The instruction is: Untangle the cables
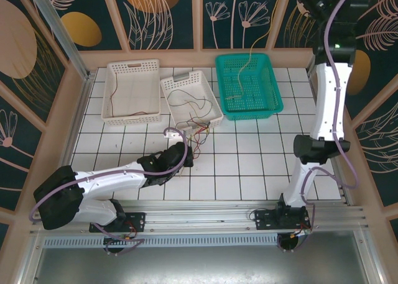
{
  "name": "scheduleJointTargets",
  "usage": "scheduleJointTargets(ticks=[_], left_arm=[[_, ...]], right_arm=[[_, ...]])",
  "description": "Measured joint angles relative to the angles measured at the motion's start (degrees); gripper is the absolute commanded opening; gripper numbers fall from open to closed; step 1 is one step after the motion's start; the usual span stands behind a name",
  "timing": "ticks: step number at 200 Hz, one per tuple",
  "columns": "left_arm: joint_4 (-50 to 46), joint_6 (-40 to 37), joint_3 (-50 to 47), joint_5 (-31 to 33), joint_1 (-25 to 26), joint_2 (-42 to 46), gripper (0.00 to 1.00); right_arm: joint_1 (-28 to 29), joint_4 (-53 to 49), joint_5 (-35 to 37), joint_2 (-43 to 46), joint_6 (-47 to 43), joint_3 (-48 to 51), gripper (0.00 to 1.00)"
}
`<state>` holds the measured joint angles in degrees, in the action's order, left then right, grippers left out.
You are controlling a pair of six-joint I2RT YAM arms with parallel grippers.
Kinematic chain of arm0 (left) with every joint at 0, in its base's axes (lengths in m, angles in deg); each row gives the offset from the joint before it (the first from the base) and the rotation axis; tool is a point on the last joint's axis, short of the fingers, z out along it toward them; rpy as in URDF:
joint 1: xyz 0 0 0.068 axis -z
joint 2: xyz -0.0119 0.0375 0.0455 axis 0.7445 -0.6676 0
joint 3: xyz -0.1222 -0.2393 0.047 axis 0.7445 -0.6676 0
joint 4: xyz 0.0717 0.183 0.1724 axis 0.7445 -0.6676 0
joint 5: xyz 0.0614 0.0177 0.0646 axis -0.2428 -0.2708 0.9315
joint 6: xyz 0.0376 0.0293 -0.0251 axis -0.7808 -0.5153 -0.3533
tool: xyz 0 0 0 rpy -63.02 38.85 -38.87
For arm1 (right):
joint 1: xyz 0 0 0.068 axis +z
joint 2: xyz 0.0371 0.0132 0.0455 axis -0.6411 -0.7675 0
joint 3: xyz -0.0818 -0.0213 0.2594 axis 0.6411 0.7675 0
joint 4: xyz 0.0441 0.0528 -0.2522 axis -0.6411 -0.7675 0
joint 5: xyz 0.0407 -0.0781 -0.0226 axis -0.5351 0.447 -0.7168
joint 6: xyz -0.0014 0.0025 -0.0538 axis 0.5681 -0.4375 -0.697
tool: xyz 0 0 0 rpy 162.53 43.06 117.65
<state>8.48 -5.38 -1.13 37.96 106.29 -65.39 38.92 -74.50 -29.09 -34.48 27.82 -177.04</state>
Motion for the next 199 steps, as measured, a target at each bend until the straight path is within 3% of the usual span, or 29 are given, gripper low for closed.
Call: scheduleJointTargets(ticks=[67, 128, 162, 199], left_arm=[[0.28, 0.0, 0.0, 0.0, 0.0, -0.02, 0.0], [3.08, 0.2, 0.0, -2.84, -0.02, 0.04, 0.0], [4.48, 0.5, 0.0, -5.29, -0.02, 0.66, 0.0], [5.84, 0.92, 0.02, -7.56, 0.0, 1.14, 0.0]], right_arm=[[1.92, -5.22, 4.07, -5.27, -7.98, 10.08, 0.0], [7.82, -0.81, 12.48, 2.19, -13.31, 49.83, 0.0], [7.15, 1.62, 14.99, 3.72, -13.07, 60.0, 0.0], [7.04, 2.95, 15.19, 5.86, -12.52, 62.36, 0.3]])
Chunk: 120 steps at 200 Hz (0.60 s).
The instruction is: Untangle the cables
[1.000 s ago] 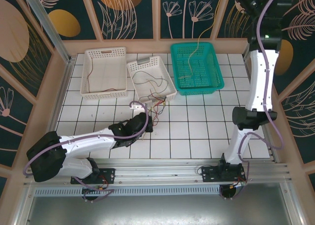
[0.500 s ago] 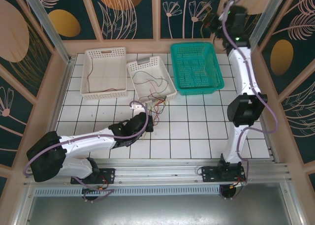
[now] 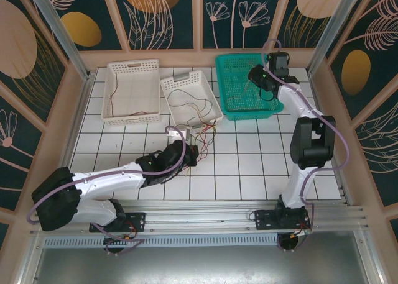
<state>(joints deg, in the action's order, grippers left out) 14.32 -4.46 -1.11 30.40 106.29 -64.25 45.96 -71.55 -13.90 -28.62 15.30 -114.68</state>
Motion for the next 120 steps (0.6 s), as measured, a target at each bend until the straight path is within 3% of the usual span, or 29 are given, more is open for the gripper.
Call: scheduleJointTargets(ticks=[25, 49, 89, 120], left_arm=[[0.85, 0.63, 0.0, -1.64, -0.02, 0.0, 0.0], [1.25, 1.09, 0.0, -2.78, -0.02, -0.02, 0.0], [1.25, 1.33, 0.74, -4.02, -0.02, -0.24, 0.0], [1.79, 1.75, 1.42, -4.24, -0.02, -0.28, 0.0]], right_arm=[[0.0, 0.22, 0.15, 4.22, 0.26, 0.31, 0.44], [0.0, 0.26, 0.35, 8.46, 0.02, 0.35, 0.51], [0.02, 1.25, 0.48, 11.5, 0.09, 2.97, 0.53], [0.7, 2.73, -0.15, 15.8, 0.39, 11.74, 0.56]])
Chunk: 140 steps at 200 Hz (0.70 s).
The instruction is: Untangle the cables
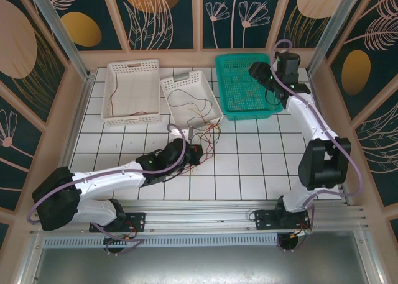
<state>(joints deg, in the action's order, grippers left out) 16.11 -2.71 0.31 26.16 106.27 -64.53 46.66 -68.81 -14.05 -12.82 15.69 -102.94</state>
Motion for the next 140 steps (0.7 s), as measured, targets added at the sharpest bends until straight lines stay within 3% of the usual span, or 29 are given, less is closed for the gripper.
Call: scheduleJointTargets(ticks=[77, 140], left_arm=[[3.45, 2.43, -0.28, 0.42, 0.0, 0.48, 0.0], [5.46, 3.91, -0.5, 1.09, 0.0, 1.14, 0.0]], right_arm=[[13.6, 12.28, -16.94, 22.25, 1.46, 26.82, 0.55], [19.17, 16.11, -21.57, 34.95, -0.28, 39.5, 0.59]])
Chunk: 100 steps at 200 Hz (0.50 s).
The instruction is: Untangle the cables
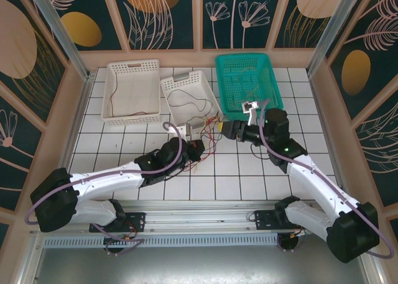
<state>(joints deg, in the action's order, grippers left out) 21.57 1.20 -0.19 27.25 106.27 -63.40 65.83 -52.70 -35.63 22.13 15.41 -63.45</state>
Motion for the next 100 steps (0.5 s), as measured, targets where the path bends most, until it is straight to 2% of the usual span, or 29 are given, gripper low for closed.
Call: scheduleJointTargets(ticks=[34, 100], left_arm=[[1.05, 0.76, 0.0, -0.2, 0.0, -0.52, 0.0], [3.48, 1.88, -0.07, -1.81, 0.0, -0.72, 0.0]], right_arm=[[2.19, 4.39, -0.96, -2.99, -0.09, 3.85, 0.57], [4.85, 11.98, 0.76, -11.82, 0.35, 4.09, 0.47]])
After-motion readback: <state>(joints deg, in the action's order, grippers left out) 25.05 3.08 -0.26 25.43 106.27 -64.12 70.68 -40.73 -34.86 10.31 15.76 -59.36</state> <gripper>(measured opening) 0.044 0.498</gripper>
